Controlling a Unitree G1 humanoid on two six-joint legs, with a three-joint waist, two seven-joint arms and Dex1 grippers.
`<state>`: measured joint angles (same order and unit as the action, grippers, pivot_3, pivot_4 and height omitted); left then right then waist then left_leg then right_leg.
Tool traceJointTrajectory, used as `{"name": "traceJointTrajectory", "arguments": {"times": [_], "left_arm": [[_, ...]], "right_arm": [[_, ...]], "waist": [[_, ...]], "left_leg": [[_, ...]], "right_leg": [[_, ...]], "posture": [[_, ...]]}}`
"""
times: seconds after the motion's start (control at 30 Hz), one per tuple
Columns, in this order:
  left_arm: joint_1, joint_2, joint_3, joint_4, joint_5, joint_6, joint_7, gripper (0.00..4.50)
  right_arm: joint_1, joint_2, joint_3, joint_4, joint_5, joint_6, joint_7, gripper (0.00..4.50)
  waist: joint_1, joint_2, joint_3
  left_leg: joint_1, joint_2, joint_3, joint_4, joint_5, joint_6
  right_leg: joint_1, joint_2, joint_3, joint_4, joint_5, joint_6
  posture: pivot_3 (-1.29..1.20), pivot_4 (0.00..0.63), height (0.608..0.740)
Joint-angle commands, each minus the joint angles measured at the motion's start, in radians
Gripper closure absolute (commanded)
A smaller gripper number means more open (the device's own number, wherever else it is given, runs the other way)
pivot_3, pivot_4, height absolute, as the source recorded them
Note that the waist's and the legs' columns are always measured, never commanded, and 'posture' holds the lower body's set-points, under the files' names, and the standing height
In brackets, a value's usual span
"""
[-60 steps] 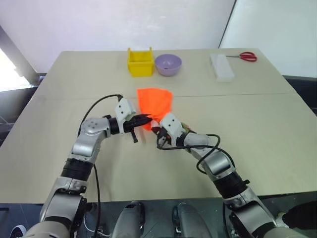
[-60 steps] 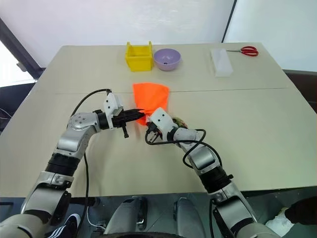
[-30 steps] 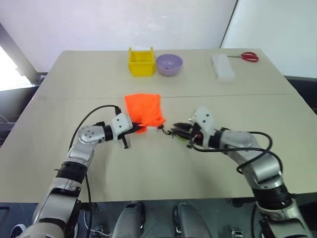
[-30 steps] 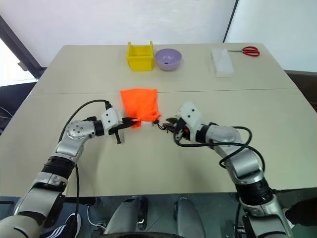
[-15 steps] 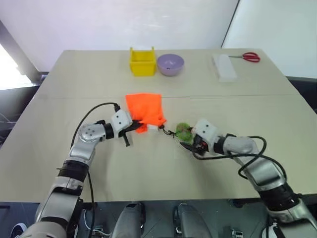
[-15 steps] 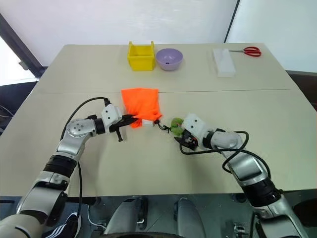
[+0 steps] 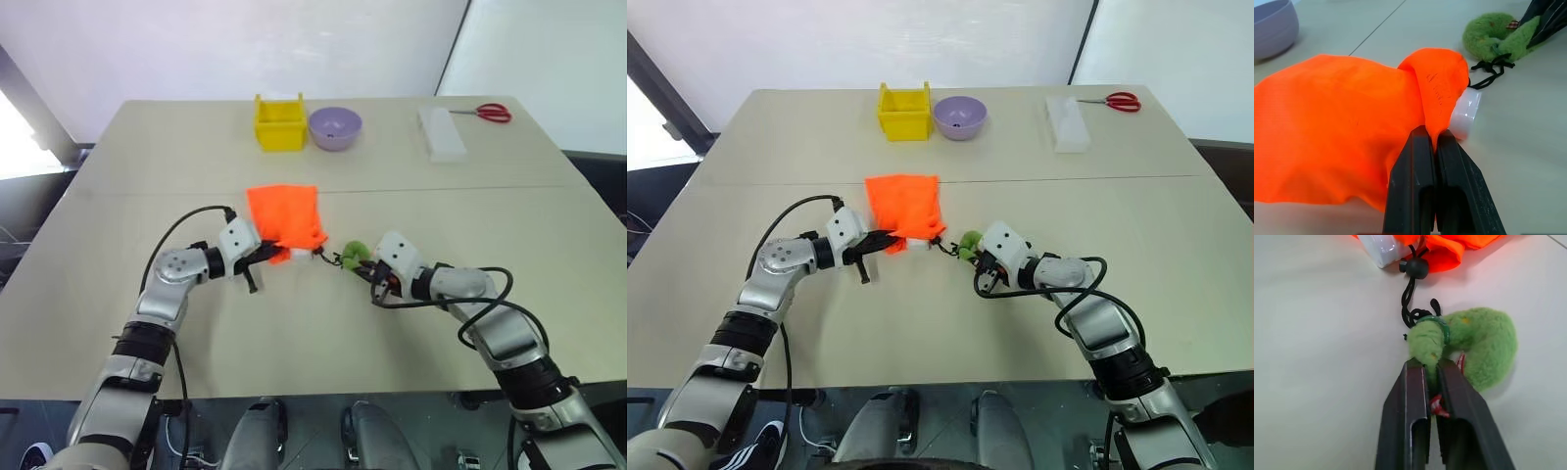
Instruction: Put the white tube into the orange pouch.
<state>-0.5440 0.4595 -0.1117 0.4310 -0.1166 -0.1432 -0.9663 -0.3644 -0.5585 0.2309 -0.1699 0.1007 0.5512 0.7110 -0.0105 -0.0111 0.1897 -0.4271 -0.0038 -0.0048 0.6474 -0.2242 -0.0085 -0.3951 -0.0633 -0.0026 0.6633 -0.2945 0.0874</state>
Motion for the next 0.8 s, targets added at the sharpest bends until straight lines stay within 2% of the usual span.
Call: {"name": "traceJointTrajectory", "arguments": {"times": [0.03, 0.07, 0.3, 0.33, 0.57, 0.8], "left_arm": [[0.001, 0.007, 0.036, -0.042, -0.074, 0.037, -0.053, 3.94], [0.004, 0.008, 0.042, -0.047, -0.084, 0.038, -0.06, 3.68], [0.017, 0.007, 0.07, -0.087, -0.155, 0.067, -0.103, 0.2], [0.016, 0.011, 0.074, -0.085, -0.158, 0.065, -0.107, 0.09], [-0.034, 0.001, 0.157, -0.058, -0.217, 0.099, -0.073, 0.09], [-0.086, -0.091, 0.104, -0.093, -0.206, 0.11, -0.056, 0.09]], "right_arm": [[0.004, -0.011, -0.023, -0.006, -0.007, -0.008, -0.006, 4.5], [-0.004, -0.019, -0.042, -0.012, -0.005, -0.008, -0.009, 4.5], [-0.128, -0.038, -0.181, -0.091, 0.099, 0.082, 0.006, 4.5], [-0.139, -0.038, -0.193, -0.108, 0.122, 0.101, 0.016, 4.5], [-0.276, 0.026, -0.332, -0.189, 0.329, 0.266, -0.019, 4.5], [-0.352, 0.084, -0.346, -0.186, 0.417, 0.332, -0.082, 4.5]], "waist": [[0.0, 0.0, 0.0], [0.0, 0.0, 0.0], [-0.002, 0.0, 0.0], [-0.001, 0.0, 0.0], [-0.001, 0.0, 0.0], [0.001, 0.0, 0.0]], "left_leg": [[0.0, 0.0, 0.0, 0.0, 0.0, 0.0], [0.0, 0.0, 0.0, 0.0, 0.0, 0.0], [0.0, 0.0, 0.0, 0.0, 0.0, 0.0], [0.0, 0.0, 0.0, -0.001, 0.0, 0.0], [-0.001, 0.0, 0.0, -0.001, 0.0, 0.0], [-0.001, 0.0, 0.0, -0.001, 0.0, 0.0]], "right_leg": [[0.0, 0.0, 0.0, 0.0, 0.0, 0.0], [0.0, 0.0, 0.0, 0.0, 0.0, 0.0], [-0.001, -0.001, 0.0, 0.0, 0.0, 0.0], [-0.001, 0.0, 0.0, 0.0, 0.0, 0.0], [-0.002, -0.001, 0.0, 0.0, 0.0, 0.0], [-0.001, -0.002, 0.0, -0.001, 0.0, 0.0]], "posture": [[0.0, 0.15, 0.74], [0.0, 0.15, 0.74], [0.0, 0.15, 0.74], [0.0, 0.15, 0.74], [0.0, 0.15, 0.74], [0.0, 0.15, 0.74]]}}
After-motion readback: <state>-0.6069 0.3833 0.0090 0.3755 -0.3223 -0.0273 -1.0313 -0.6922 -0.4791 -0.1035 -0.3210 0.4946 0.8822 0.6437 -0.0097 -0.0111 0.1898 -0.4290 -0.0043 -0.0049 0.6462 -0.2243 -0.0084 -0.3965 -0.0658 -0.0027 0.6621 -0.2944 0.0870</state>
